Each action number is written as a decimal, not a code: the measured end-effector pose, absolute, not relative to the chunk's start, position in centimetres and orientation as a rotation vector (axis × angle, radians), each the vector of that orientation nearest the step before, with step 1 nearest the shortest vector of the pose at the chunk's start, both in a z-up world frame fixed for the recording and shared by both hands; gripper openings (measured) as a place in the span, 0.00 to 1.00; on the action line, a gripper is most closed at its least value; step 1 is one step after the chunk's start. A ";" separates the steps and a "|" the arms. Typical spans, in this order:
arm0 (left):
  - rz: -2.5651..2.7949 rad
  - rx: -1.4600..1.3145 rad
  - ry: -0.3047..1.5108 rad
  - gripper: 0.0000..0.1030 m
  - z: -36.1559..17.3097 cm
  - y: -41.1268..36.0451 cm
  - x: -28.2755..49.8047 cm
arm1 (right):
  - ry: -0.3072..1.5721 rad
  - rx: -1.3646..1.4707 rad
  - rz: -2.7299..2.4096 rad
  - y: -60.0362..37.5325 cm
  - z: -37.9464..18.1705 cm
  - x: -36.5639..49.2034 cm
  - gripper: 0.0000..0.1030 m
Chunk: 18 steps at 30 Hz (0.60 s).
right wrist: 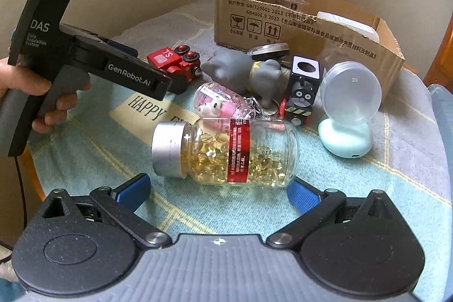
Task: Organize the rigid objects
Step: 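Grasp the red toy train with the left tool while the right tool grasps the capsule bottle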
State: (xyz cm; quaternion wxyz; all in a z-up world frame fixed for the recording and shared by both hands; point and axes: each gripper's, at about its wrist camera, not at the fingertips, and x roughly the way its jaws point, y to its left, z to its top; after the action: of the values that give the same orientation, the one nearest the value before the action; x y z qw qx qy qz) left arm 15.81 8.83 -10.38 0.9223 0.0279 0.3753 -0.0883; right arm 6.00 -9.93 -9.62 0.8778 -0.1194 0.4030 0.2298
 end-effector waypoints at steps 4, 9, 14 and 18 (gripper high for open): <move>-0.205 0.072 0.771 0.99 -10.3 8.3 16.3 | 0.829 -0.240 0.467 -9.8 -9.7 6.2 1.00; -0.255 0.089 0.776 0.86 -10.0 8.1 16.3 | 0.826 -0.235 0.458 -9.8 -9.8 6.2 1.00; -0.302 0.108 0.780 0.74 -9.6 7.9 16.4 | 0.777 -0.283 0.412 -9.2 -8.9 6.1 1.00; -0.320 0.120 0.780 0.67 -9.6 7.6 16.6 | 0.781 -0.274 0.426 -8.8 -8.3 6.8 1.00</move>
State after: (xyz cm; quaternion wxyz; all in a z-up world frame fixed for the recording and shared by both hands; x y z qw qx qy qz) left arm 16.59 7.60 -9.57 0.9107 0.0580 0.3786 -0.1551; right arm 6.79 -8.76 -8.26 0.8937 -0.1322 0.3764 0.2054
